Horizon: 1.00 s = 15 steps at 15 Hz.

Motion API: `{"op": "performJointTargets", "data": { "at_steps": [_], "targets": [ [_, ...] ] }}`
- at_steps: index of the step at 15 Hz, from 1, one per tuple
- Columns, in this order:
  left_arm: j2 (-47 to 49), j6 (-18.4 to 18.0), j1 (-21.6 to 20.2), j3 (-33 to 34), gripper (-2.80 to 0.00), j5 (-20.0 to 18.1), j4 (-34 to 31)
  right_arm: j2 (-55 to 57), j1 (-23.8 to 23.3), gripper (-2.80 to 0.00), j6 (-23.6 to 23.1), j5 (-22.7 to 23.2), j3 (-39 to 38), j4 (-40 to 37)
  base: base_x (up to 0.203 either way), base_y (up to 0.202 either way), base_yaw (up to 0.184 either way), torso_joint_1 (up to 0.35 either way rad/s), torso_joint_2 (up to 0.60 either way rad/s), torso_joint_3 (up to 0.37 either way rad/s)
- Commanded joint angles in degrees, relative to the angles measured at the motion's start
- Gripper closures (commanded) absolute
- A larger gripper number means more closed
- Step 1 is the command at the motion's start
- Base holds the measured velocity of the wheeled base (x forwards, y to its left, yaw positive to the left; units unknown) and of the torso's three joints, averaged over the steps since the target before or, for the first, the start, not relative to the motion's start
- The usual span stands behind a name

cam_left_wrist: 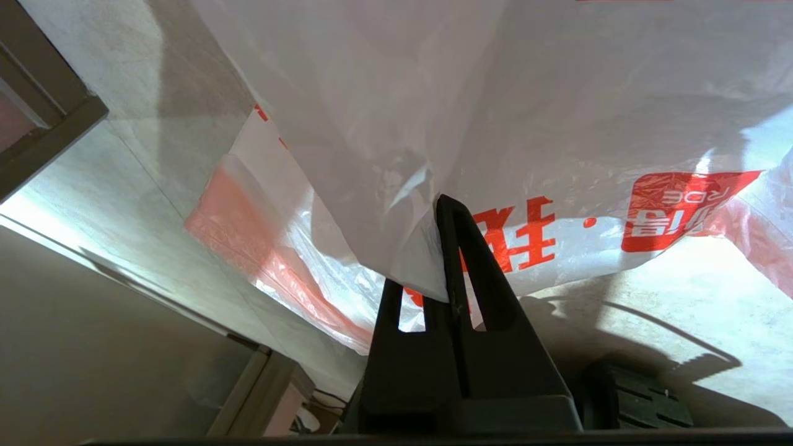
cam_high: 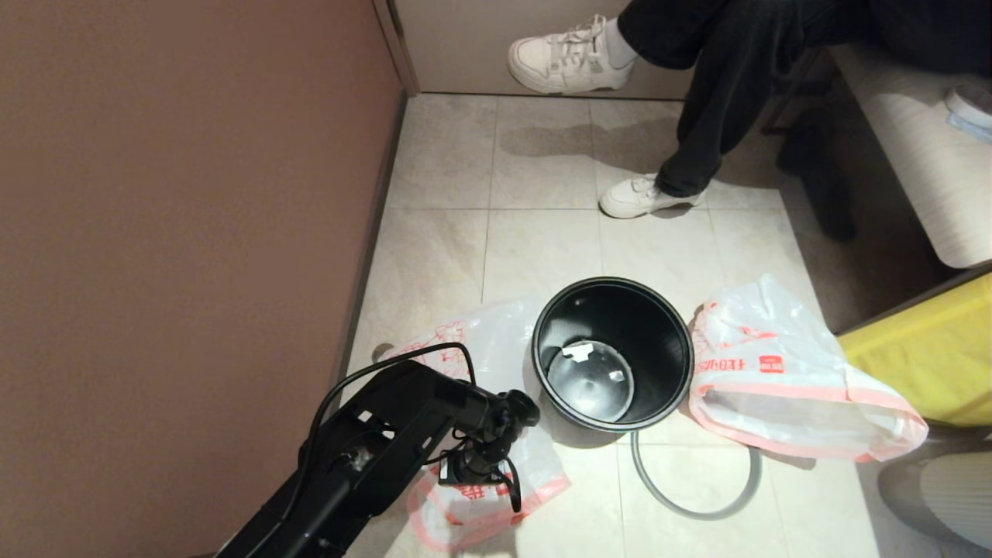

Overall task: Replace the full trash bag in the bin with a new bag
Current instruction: Pick up a new trash bag

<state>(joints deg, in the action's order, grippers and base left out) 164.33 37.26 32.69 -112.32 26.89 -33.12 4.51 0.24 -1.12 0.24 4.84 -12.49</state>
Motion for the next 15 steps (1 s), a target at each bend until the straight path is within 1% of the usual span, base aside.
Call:
{"op": "performJointTargets", "data": {
  "at_steps": [1,3,5,8,11,15],
  "targets": [
    [0.0,0.38,0.09,0.0,0.0,0.18,-0.3,-0.03,0.02,0.0,-0.02,0.02,-0.01,-0.08,0.0,0.0,0.0,0.0,0.0,0.0],
    [-2.09,0.82,0.48,0.18,0.0,0.18,-1.07,-0.38,0.02,0.0,-0.02,0.1,-0.01,-0.08,0.0,0.0,0.0,0.0,0.0,0.0],
    [-6.06,1.49,1.16,0.57,0.0,0.05,-3.35,-1.07,0.02,0.0,-0.02,0.02,-0.01,-0.08,0.0,0.0,0.0,0.0,0.0,0.0],
    [-13.9,3.14,2.72,0.95,0.0,-0.01,-10.28,-4.51,0.02,0.0,-0.02,0.02,-0.01,-0.08,0.0,0.0,0.0,0.0,0.0,0.0],
    [-19.99,4.71,3.51,1.05,0.0,0.0,-16.64,-4.51,0.02,0.0,-0.02,0.02,-0.01,0.01,0.0,0.0,0.0,0.0,0.0,0.0],
    [-28.3,7.38,4.49,1.09,0.0,0.46,-26.64,-4.51,0.02,0.0,-0.02,0.02,-0.01,0.01,0.0,0.0,0.0,0.0,0.0,0.0]
  ]
}}
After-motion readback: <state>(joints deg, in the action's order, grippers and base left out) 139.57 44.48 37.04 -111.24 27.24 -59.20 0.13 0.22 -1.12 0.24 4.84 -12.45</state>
